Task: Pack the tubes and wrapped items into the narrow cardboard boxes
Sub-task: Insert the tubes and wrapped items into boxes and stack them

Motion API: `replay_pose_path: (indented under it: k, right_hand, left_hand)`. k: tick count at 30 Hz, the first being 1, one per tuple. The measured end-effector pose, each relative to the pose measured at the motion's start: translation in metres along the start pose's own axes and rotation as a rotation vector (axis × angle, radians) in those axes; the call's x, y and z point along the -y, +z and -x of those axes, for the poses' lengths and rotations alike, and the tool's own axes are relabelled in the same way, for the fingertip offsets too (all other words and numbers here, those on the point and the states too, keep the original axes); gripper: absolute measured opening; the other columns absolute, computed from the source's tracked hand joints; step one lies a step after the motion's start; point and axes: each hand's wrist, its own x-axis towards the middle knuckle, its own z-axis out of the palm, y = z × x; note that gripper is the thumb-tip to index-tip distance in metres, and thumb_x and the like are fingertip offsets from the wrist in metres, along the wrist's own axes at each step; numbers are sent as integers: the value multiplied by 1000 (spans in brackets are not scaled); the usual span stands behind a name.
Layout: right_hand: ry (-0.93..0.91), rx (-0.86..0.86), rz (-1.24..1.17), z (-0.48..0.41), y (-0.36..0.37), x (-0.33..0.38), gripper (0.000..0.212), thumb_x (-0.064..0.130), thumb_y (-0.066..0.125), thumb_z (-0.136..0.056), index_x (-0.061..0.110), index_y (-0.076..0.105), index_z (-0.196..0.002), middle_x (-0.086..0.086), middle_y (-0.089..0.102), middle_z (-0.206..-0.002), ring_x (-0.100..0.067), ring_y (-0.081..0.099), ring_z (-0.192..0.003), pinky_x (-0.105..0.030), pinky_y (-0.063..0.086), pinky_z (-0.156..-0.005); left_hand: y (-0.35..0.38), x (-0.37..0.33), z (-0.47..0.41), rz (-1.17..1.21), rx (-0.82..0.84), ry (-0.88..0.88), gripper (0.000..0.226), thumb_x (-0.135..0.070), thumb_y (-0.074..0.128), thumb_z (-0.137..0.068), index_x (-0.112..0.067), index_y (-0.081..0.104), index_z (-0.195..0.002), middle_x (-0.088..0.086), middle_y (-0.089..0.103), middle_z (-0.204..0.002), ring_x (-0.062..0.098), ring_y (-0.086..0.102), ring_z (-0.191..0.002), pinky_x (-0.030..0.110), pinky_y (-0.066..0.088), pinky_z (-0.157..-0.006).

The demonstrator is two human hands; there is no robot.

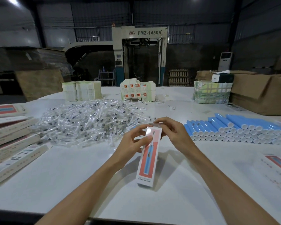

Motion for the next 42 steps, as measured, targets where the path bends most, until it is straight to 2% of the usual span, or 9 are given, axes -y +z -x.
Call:
replay_pose_path:
  k: [3, 5, 8, 12, 16, 24, 29, 33, 42]
  right_hand:
    - [70, -12, -133, 0, 5, 6, 26, 25, 48, -112, 12, 70, -114, -2, 77, -102, -25, 76, -91, -28, 60, -76]
    - [116, -95, -190, -1, 11, 9, 29, 32, 49, -111, 13, 71, -109, 2, 79, -96, -19, 77, -88, -24, 58, -73]
    - [184, -231, -203, -3, 20, 10, 24, 35, 57, -108, 18, 72, -102, 4, 80, -97, -15, 77, -85, -23, 56, -73]
    - [301, -345, -237, -6, 27, 15, 34, 45, 57, -106, 17, 72, -97, 0, 79, -85, -14, 77, -79, -18, 56, -66]
    - [308, -255, -283, -4, 26, 18, 33, 43, 59, -105, 16, 78, -99, -12, 77, -89, -22, 77, -85, -26, 61, -76]
    - [301, -229, -286, 0, 22, 20, 16, 27, 68, -101, 18, 81, -101, 0, 80, -102, -20, 78, -90, -28, 62, -78]
    - [303, -175, -339, 0, 16, 20, 19, 19, 65, -102, 13, 82, -107, -2, 79, -111, -22, 77, -97, -30, 62, -80]
    - [320, -110, -415, -2, 12, 19, 22, 14, 61, -103, 11, 82, -110, -5, 78, -118, -23, 76, -102, -26, 60, -79]
    - [286, -1, -500, -5, 1, 13, 23, 9, 60, -100, 3, 80, -111, -11, 76, -120, -23, 74, -104, -29, 59, -88]
  left_hand:
    - [-1, -1, -1, -24, -16, 31, 41, -44, 74, -95, -42, 66, -135, 0, 77, -109, 23, 79, -98, 29, 62, -73]
    - [1, -1, -1, -26, -12, 52, 40, -41, 74, -97, -40, 64, -136, 0, 77, -110, 24, 79, -97, 29, 62, -73]
    - [6, -2, -1, -48, -18, 75, 43, -42, 75, -96, -41, 57, -135, -3, 78, -111, 26, 79, -98, 32, 65, -76]
    - [8, -4, -2, -67, -36, 87, 46, -47, 76, -94, -41, 53, -133, -10, 77, -114, 22, 79, -99, 28, 64, -74]
    - [7, -3, -2, -78, -50, 77, 45, -46, 77, -95, -38, 53, -132, -8, 77, -112, 22, 79, -97, 28, 63, -73]
    - [9, -2, -1, -49, -69, 72, 47, -45, 78, -93, -40, 53, -131, -5, 78, -111, 23, 79, -98, 29, 64, -73]
    - [8, -1, 0, -19, -53, 74, 59, -42, 79, -94, -39, 44, -143, 2, 79, -110, 28, 79, -100, 36, 66, -79]
    - [7, -1, 1, -12, -47, 71, 57, -46, 76, -94, -45, 49, -145, 0, 78, -112, 26, 78, -104, 35, 65, -78]
    - [7, -1, 1, 30, -17, 61, 58, -43, 72, -98, -48, 51, -151, 2, 76, -118, 22, 75, -110, 32, 63, -77]
